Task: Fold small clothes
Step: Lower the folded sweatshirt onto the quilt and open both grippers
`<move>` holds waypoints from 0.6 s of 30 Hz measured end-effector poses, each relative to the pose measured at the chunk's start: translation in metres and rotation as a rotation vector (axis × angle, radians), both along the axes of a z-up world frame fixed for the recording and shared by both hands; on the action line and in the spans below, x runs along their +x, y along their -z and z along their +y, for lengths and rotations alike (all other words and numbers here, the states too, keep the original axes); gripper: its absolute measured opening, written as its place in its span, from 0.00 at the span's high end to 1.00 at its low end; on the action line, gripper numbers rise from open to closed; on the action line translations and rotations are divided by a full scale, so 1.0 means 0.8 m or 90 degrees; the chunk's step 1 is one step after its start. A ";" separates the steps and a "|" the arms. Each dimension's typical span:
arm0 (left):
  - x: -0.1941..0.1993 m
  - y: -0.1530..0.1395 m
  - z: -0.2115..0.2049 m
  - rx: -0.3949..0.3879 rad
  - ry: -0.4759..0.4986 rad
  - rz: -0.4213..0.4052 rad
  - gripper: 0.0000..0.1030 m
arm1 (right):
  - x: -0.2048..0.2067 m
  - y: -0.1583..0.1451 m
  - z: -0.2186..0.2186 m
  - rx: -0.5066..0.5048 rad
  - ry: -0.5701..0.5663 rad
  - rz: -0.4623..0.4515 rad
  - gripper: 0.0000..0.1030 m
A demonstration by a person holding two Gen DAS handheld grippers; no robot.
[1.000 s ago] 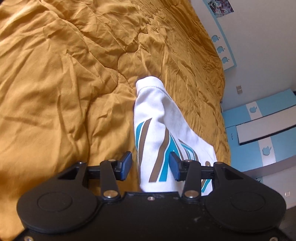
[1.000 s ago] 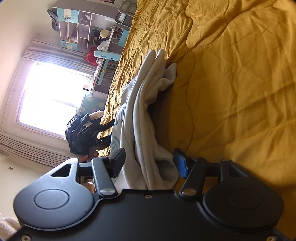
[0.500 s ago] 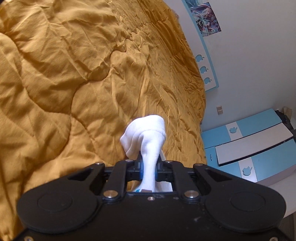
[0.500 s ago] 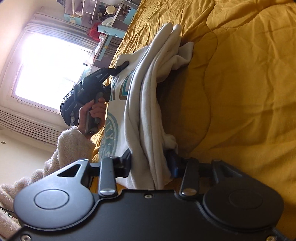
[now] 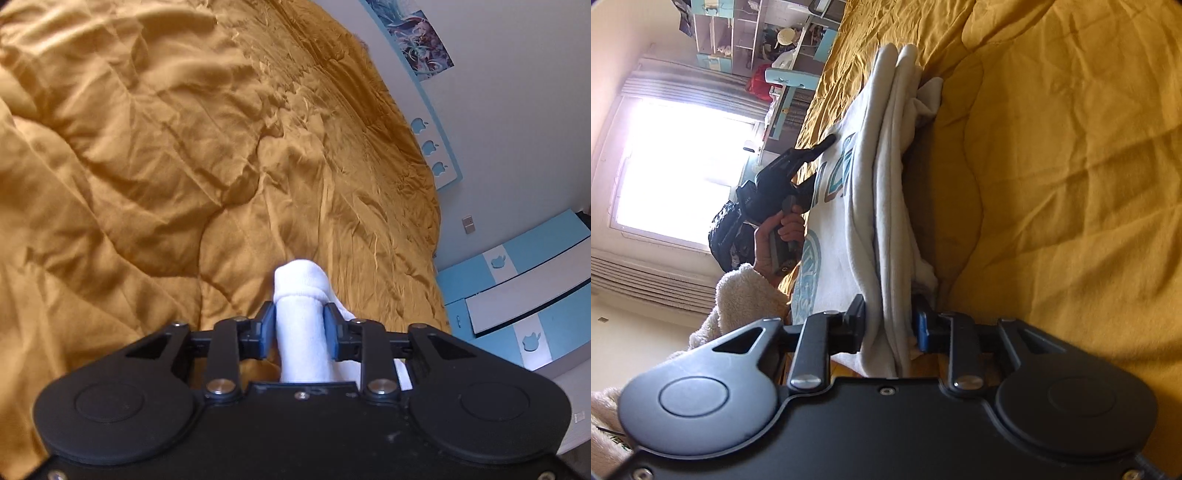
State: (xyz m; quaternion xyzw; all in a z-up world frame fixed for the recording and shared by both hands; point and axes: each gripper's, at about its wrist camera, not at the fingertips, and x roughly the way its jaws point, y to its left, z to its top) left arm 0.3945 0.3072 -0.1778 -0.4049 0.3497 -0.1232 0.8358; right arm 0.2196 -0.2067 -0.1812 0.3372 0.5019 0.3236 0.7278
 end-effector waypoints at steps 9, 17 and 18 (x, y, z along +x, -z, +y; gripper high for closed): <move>-0.170 -0.150 -0.054 0.178 0.060 -0.171 0.60 | -0.061 -0.118 0.033 -0.187 0.039 -0.274 0.56; -0.315 -0.094 -0.153 0.217 0.111 -0.138 0.59 | -0.099 -0.111 0.131 -0.387 -0.058 -0.386 0.57; -0.321 -0.085 -0.159 0.218 0.114 -0.127 0.59 | -0.100 -0.108 0.135 -0.397 -0.056 -0.378 0.57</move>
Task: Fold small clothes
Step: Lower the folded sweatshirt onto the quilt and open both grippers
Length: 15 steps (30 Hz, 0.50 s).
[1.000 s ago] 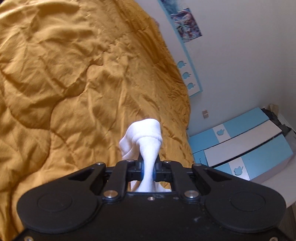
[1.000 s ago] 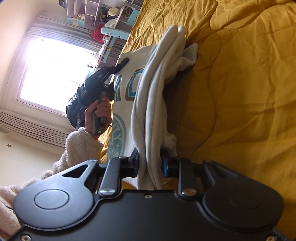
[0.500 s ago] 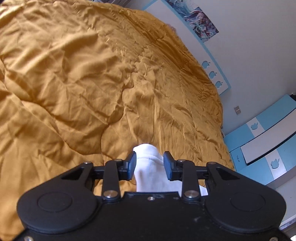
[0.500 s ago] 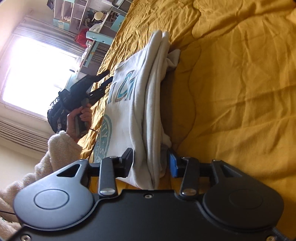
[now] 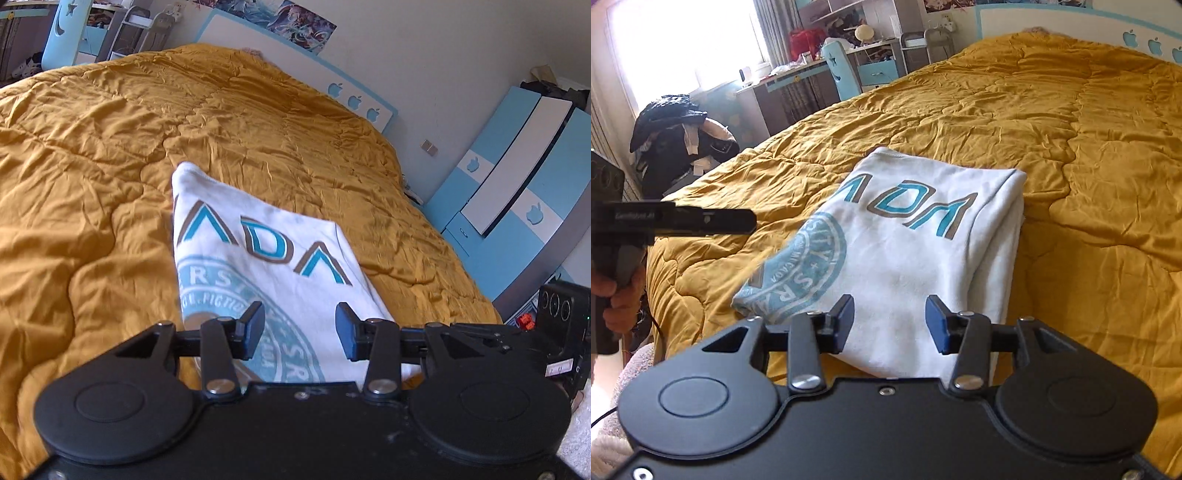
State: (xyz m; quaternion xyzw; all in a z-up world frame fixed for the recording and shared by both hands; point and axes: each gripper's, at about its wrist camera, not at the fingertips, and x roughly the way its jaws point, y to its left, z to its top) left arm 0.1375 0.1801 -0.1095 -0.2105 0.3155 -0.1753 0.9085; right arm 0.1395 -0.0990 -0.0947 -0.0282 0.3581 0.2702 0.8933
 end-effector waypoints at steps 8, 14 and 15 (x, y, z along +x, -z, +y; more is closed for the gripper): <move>-0.009 0.059 -0.015 0.039 -0.030 0.096 0.57 | -0.004 0.029 0.021 -0.112 0.061 0.008 0.58; -0.002 0.059 -0.018 0.052 -0.032 0.103 0.55 | 0.000 0.042 0.021 -0.128 0.089 0.008 0.58; -0.001 0.052 -0.017 0.046 -0.038 0.099 0.55 | 0.000 0.037 0.022 -0.127 0.092 0.008 0.58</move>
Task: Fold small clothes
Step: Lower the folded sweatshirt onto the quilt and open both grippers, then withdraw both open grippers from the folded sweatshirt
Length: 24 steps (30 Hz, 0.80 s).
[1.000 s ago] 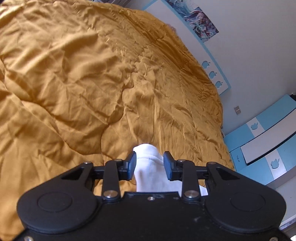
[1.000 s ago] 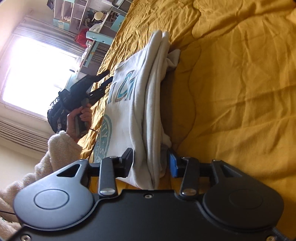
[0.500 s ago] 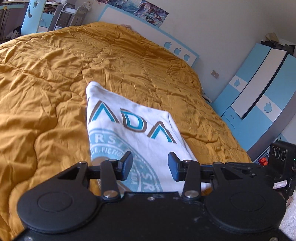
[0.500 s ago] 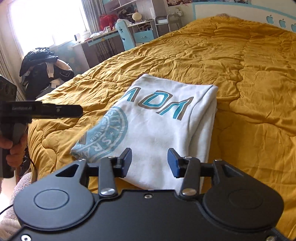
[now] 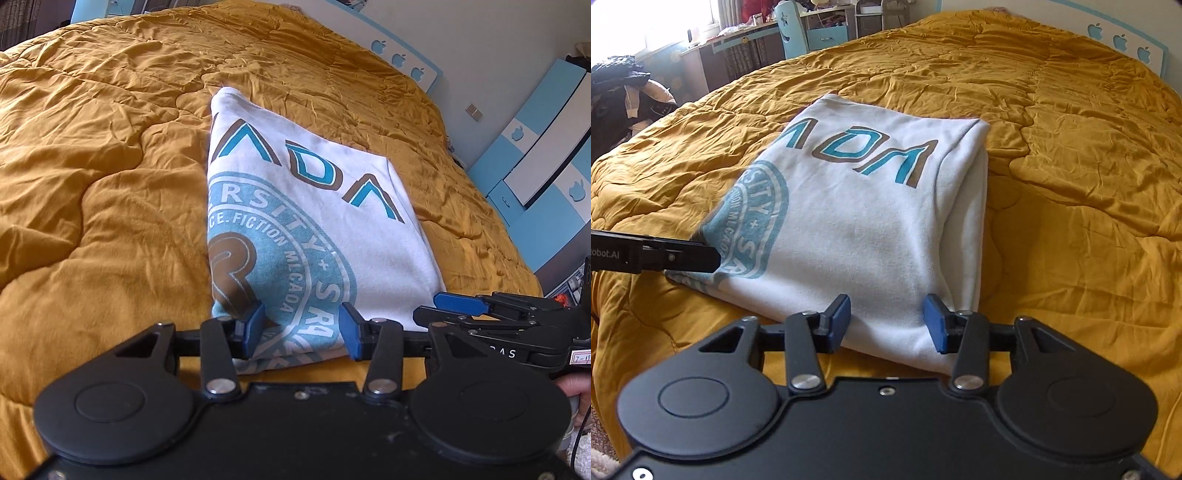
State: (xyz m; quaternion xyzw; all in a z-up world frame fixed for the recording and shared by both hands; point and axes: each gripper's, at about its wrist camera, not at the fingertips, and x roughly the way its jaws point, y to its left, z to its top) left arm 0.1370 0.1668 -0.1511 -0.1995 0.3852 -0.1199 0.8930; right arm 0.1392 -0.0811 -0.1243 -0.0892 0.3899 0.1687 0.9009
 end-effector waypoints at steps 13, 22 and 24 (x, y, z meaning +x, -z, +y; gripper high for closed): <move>0.032 -0.033 -0.027 0.025 -0.052 -0.017 0.52 | 0.118 -0.043 0.004 0.108 0.007 -0.082 0.40; 0.046 -0.015 -0.025 0.024 -0.048 0.001 0.50 | 0.165 0.019 0.002 0.081 0.048 -0.009 0.40; 0.048 -0.016 -0.025 0.026 -0.048 0.003 0.50 | 0.161 0.020 0.001 0.082 0.046 -0.015 0.40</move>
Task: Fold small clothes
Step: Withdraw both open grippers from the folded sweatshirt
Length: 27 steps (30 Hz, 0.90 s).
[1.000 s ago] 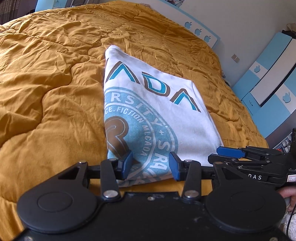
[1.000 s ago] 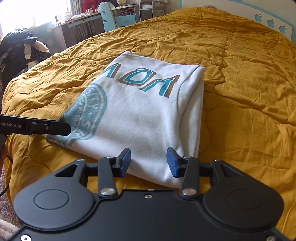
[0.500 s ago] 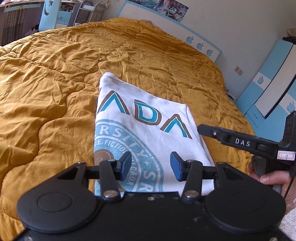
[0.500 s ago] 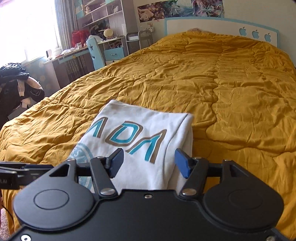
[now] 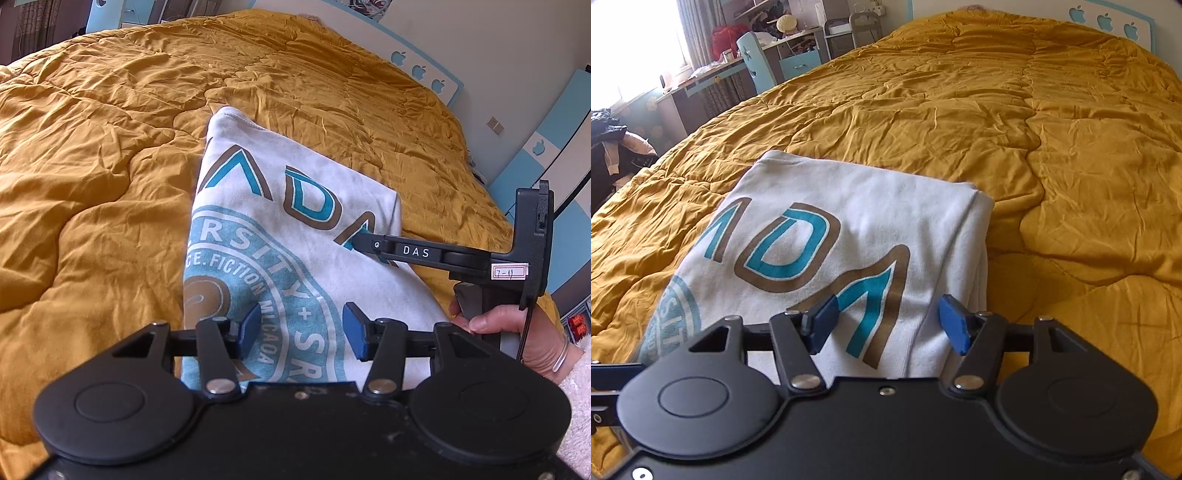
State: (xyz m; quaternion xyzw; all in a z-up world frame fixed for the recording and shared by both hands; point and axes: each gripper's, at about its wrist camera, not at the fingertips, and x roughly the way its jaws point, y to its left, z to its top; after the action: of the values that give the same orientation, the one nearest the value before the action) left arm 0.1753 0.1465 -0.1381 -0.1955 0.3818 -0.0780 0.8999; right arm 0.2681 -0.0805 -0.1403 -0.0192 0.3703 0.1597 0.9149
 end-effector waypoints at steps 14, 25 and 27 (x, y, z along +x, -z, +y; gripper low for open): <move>-0.024 -0.023 -0.004 -0.031 -0.012 -0.021 0.49 | -0.159 -0.067 -0.015 0.054 -0.054 -0.085 0.40; -0.032 0.008 -0.009 0.005 -0.011 0.015 0.48 | -0.153 -0.009 -0.016 0.006 -0.024 -0.014 0.38; -0.034 -0.003 -0.010 0.000 -0.017 0.007 0.48 | -0.155 -0.018 -0.012 -0.002 -0.020 -0.014 0.38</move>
State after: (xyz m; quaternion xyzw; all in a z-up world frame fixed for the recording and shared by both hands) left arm 0.1484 0.1385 -0.1357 -0.2007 0.3844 -0.0649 0.8988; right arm 0.1441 -0.0898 -0.1257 -0.0278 0.3601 0.1730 0.9163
